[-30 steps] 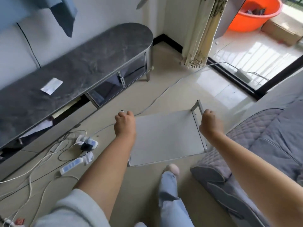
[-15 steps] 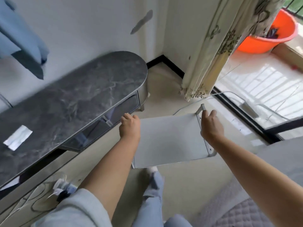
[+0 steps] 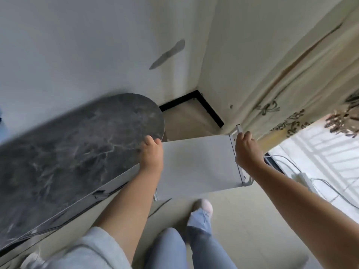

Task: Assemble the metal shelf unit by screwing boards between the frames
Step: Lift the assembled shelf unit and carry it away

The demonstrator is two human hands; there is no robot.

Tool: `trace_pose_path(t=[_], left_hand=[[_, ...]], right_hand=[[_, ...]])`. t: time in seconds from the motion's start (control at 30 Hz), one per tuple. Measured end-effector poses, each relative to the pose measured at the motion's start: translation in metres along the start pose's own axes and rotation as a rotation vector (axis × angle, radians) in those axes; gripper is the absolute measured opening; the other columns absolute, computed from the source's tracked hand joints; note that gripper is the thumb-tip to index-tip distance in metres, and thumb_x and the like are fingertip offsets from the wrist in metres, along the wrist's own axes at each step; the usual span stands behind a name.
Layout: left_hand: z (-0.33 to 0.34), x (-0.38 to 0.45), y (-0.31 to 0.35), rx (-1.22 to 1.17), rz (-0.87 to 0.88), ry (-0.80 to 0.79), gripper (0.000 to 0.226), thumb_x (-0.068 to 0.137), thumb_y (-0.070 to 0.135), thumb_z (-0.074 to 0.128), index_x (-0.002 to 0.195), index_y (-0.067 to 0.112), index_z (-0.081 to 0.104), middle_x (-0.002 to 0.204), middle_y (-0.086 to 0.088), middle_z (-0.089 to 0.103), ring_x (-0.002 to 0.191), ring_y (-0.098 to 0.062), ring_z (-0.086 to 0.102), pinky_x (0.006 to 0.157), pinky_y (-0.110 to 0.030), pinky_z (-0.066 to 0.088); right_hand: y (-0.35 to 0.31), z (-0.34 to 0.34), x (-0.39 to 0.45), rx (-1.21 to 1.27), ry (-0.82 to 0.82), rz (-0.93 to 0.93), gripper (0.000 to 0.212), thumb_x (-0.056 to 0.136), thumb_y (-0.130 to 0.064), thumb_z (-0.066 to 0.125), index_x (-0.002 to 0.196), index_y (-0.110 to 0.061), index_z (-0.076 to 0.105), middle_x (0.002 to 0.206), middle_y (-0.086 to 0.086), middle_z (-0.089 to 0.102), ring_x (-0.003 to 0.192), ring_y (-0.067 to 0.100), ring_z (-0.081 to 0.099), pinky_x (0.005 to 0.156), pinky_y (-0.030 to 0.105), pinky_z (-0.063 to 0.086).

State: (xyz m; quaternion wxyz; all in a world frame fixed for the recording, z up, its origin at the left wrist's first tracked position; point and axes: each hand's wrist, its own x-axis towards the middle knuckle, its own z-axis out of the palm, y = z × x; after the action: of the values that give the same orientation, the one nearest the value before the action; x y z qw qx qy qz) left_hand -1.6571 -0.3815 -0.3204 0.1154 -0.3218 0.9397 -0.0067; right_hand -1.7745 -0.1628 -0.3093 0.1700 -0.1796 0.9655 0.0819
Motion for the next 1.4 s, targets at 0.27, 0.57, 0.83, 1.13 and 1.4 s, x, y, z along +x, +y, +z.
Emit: trace_pose_path(t=[0.27,0.57,0.83,1.13,1.4], left_hand=[[-0.007,0.104,0.058,-0.050,-0.100,-0.215,0.030,0.055,0.015,0.082,0.081,0.011,0.067,0.080,-0.006,0.057,0.064,-0.014,0.056,0.045,-0.018,0.046],[0.001,0.235,0.092,-0.056,-0.081,-0.149,0.044,0.022,0.017,0.088,0.060,0.018,0.065,0.069,-0.001,0.060,0.056,-0.011,0.056,0.037,-0.016,0.040],[-0.014,0.297,0.089,-0.108,-0.148,-0.245,0.037,0.063,0.003,0.078,0.094,0.004,0.058,0.103,-0.017,0.052,0.087,-0.024,0.056,0.056,-0.021,0.050],[0.005,0.357,0.092,-0.036,-0.203,-0.314,0.047,0.083,-0.002,0.058,0.125,0.004,0.038,0.128,-0.019,0.032,0.113,-0.026,0.040,0.081,-0.026,0.049],[0.026,0.350,0.083,-0.275,-0.203,-0.138,0.047,0.082,-0.006,0.056,0.126,-0.011,0.042,0.146,-0.031,0.023,0.124,-0.043,0.038,0.098,-0.042,0.040]], right_hand=[[0.015,-0.034,0.151,-0.063,-0.034,-0.071,0.054,0.078,-0.004,0.065,0.121,-0.001,0.033,0.121,0.017,0.038,0.104,0.030,0.053,0.078,0.034,0.050],[0.006,-0.064,0.292,-0.034,-0.054,-0.085,0.048,0.080,0.001,0.058,0.122,0.000,0.035,0.120,0.017,0.039,0.101,0.032,0.053,0.070,0.035,0.047],[-0.017,-0.096,0.365,-0.033,-0.078,-0.162,0.052,0.078,0.004,0.059,0.122,-0.002,0.032,0.120,0.016,0.038,0.101,0.031,0.052,0.071,0.031,0.043],[-0.045,-0.073,0.448,-0.094,-0.059,-0.322,0.056,0.080,0.000,0.059,0.126,-0.001,0.029,0.122,0.018,0.037,0.097,0.026,0.054,0.076,0.026,0.048],[-0.050,-0.072,0.461,-0.034,-0.044,-0.317,0.049,0.081,-0.001,0.051,0.125,0.003,0.031,0.120,0.020,0.038,0.096,0.029,0.053,0.075,0.031,0.049]])
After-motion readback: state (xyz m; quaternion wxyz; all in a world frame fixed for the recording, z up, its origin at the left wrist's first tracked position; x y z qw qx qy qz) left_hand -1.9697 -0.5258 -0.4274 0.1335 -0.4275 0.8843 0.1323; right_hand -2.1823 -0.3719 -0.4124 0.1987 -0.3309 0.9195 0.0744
